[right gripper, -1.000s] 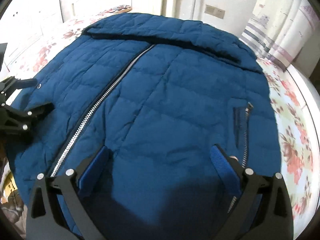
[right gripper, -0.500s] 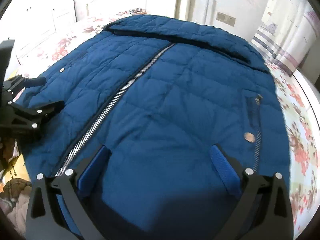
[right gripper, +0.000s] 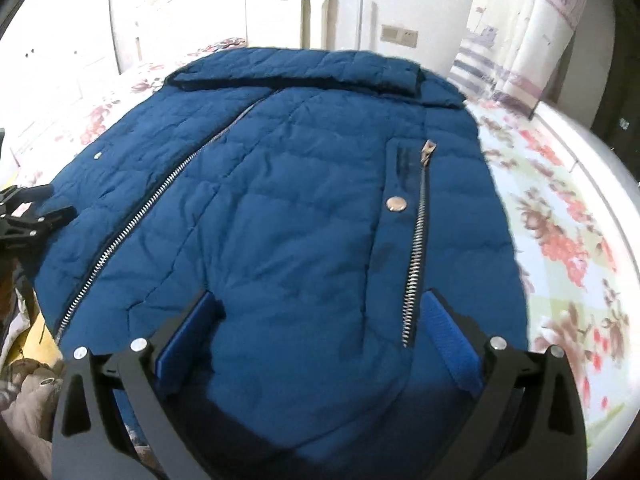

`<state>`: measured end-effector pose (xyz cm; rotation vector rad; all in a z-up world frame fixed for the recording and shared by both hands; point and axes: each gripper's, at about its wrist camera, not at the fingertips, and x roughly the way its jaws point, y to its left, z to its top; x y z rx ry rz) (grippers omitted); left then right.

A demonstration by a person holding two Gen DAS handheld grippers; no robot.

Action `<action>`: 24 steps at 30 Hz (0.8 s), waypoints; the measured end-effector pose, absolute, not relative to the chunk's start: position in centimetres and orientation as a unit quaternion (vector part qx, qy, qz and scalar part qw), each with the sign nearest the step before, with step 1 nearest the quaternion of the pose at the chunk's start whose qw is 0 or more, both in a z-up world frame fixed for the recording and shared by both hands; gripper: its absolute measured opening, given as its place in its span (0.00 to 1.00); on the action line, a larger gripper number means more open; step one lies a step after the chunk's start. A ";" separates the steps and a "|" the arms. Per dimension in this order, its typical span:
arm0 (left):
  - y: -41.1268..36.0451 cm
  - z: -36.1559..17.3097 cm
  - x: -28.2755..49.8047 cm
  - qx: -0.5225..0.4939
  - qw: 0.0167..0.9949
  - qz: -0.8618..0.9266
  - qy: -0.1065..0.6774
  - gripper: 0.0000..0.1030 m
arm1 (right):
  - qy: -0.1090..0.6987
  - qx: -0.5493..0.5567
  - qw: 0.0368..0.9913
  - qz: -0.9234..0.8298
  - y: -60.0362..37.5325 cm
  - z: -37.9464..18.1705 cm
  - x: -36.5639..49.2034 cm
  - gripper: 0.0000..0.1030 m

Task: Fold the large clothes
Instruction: 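Lift the jacket with both tools and lay it zipper-side up with collar folded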

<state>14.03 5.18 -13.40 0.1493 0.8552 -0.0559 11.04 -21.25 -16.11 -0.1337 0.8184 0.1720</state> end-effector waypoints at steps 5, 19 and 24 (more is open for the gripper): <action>4.7 -12.8 12.3 0.077 0.914 -0.041 0.395 0.96 | 0.369 -0.067 0.920 0.116 -19.3 -16.2 9.1 0.98; 6.0 -13.5 10.2 0.069 0.916 -0.039 0.394 0.96 | 0.392 -0.059 0.914 0.089 -20.8 -16.7 7.8 0.98; 8.5 -11.7 8.1 0.031 0.924 -0.056 0.376 0.96 | 0.373 -0.032 0.924 0.077 -23.6 -15.1 6.2 0.98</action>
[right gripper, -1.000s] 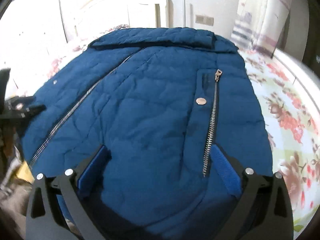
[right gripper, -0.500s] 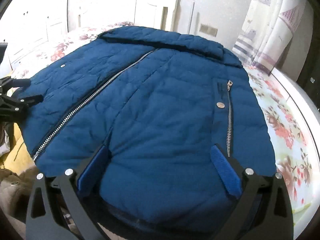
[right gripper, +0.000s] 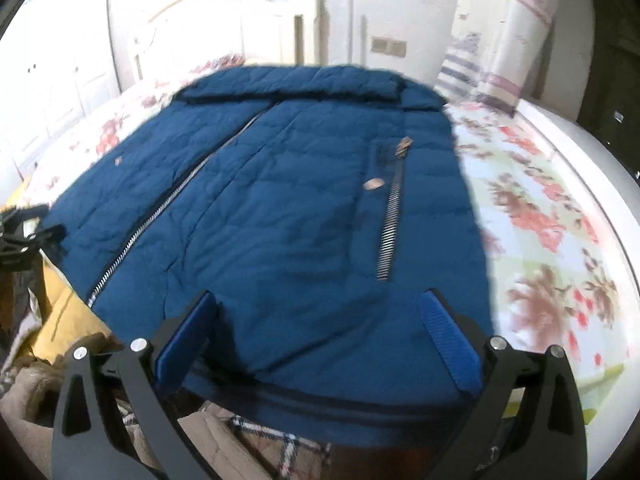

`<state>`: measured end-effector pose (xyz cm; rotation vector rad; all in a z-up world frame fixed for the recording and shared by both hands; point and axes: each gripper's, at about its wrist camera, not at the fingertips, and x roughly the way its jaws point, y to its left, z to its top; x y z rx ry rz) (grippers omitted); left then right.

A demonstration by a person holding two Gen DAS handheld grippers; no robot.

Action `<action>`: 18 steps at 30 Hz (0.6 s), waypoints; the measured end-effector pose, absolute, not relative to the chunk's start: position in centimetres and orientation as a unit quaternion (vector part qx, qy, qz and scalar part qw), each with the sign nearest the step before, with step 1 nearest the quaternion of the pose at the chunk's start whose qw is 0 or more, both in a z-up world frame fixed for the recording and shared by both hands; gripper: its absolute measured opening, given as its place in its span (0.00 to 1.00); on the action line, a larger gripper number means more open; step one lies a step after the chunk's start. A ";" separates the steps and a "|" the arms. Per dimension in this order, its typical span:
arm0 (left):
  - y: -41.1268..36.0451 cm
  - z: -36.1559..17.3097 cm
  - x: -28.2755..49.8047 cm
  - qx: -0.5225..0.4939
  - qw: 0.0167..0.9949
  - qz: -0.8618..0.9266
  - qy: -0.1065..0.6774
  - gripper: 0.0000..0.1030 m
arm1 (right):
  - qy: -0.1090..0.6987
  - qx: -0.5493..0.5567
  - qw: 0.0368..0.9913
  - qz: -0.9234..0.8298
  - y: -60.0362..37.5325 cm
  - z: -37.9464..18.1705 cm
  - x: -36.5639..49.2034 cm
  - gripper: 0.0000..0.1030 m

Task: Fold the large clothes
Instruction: 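Lift the jacket with both tools and lay it zipper-side up with collar folded, then grasp the ribbed hem of the navy jacket with both tools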

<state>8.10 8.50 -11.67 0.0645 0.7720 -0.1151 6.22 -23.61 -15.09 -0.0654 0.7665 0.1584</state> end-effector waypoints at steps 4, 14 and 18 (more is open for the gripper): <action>13.2 -10.2 7.8 -0.068 0.929 -0.078 0.354 0.96 | 0.356 0.038 0.932 0.058 -29.0 -13.7 5.7 0.98; 16.3 -13.3 11.3 -0.173 0.899 -0.120 0.385 0.94 | 0.380 0.193 0.896 0.124 -36.0 -17.6 5.0 0.74; 14.7 -13.2 10.9 -0.167 0.896 -0.137 0.389 0.93 | 0.380 0.206 0.884 0.178 -35.4 -17.9 4.6 0.69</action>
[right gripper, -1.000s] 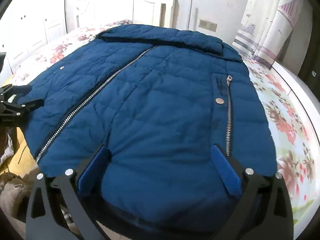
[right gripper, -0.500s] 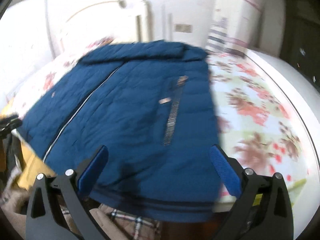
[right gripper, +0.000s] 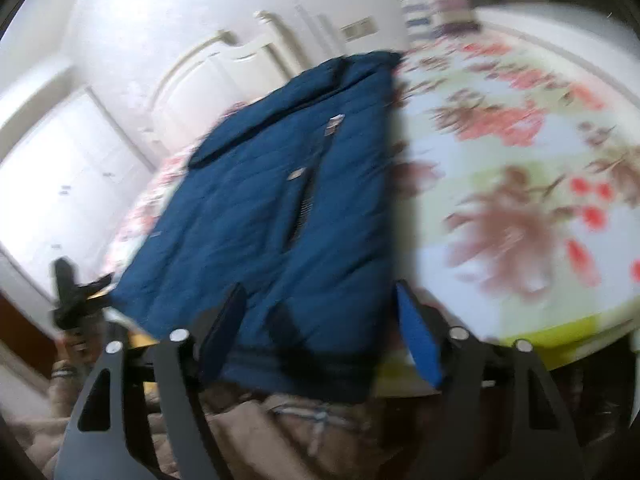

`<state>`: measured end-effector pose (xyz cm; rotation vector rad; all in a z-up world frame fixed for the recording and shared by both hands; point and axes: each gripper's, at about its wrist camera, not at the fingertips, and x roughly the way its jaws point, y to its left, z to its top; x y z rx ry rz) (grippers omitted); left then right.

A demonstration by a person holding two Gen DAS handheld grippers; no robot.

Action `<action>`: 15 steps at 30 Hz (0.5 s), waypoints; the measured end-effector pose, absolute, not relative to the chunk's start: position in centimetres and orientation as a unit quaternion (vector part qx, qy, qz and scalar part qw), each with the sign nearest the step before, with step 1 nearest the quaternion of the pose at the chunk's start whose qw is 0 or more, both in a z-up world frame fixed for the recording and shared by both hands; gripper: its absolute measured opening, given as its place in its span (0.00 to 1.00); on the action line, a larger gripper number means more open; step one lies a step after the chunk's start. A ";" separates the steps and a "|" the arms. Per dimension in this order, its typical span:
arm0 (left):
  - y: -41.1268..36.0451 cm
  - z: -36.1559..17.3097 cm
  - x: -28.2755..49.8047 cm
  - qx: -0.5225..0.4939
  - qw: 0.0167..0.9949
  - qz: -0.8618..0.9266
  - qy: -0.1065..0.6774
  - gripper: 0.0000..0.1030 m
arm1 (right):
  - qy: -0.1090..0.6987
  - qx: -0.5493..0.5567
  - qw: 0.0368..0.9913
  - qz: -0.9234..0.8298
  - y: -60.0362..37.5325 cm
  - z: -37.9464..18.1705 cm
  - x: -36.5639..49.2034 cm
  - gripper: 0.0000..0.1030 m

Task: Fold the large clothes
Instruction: 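Grasp the ribbed hem of the navy jacket with both tools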

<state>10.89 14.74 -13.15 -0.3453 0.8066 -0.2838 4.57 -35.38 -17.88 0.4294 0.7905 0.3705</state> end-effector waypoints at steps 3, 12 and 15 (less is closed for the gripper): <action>14.4 -13.0 10.4 -0.158 0.897 -0.137 0.389 0.81 | 0.383 0.207 0.879 0.194 -35.6 -17.8 3.9 0.67; 15.2 -12.9 9.7 -0.193 0.888 -0.175 0.379 0.62 | 0.378 0.265 0.855 0.235 -35.4 -18.4 4.1 0.51; 13.8 -11.9 10.3 -0.175 0.898 -0.183 0.361 0.62 | 0.375 0.267 0.856 0.235 -33.8 -18.6 5.4 0.49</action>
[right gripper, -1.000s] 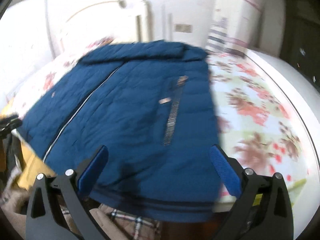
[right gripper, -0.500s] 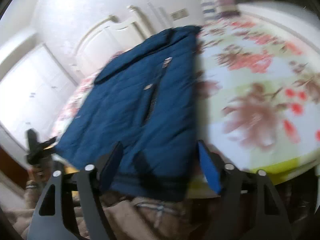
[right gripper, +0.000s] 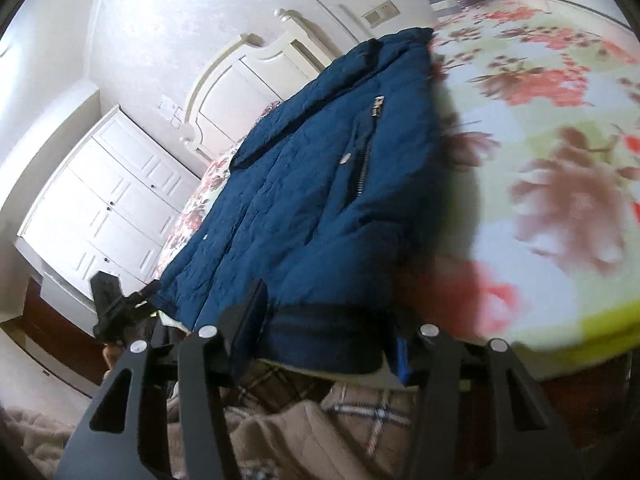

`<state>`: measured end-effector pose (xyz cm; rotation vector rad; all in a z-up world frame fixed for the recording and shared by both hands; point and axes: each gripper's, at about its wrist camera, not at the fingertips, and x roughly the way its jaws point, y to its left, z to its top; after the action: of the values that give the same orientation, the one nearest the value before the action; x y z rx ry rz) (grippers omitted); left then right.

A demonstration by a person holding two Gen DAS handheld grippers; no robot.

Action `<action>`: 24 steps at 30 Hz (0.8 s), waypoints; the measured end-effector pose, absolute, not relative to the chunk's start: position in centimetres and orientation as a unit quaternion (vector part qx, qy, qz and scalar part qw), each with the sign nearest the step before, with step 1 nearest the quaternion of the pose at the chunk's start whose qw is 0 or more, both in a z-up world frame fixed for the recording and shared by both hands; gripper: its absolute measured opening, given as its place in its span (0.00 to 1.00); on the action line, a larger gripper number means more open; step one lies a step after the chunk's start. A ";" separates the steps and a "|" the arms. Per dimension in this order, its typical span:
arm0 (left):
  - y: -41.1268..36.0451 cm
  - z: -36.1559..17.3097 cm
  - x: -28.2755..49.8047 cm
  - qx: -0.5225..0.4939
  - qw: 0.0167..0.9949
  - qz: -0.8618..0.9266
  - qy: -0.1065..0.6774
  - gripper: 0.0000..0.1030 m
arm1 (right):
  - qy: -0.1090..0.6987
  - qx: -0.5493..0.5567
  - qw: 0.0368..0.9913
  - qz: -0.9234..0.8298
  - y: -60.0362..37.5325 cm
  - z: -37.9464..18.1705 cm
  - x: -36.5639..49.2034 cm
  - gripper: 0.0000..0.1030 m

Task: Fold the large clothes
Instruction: 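Grasp the ribbed hem of the navy jacket with both tools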

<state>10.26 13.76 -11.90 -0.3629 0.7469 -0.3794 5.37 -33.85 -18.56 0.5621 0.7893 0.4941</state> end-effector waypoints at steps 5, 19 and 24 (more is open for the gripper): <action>14.6 -13.2 11.5 -0.191 0.893 -0.143 0.382 0.64 | 0.383 0.248 0.866 0.203 -32.8 -18.3 5.9 0.50; 14.6 -13.6 12.4 -0.203 0.878 -0.173 0.398 0.71 | 0.396 0.204 0.881 0.161 -31.8 -17.7 6.1 0.50; 13.9 -13.5 15.0 -0.212 0.874 -0.168 0.404 0.71 | 0.395 0.210 0.883 0.139 -31.4 -17.5 6.8 0.45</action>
<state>15.03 13.94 -13.52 -0.4423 0.8439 -0.3515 6.81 -31.39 -17.53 0.4376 0.8218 0.2898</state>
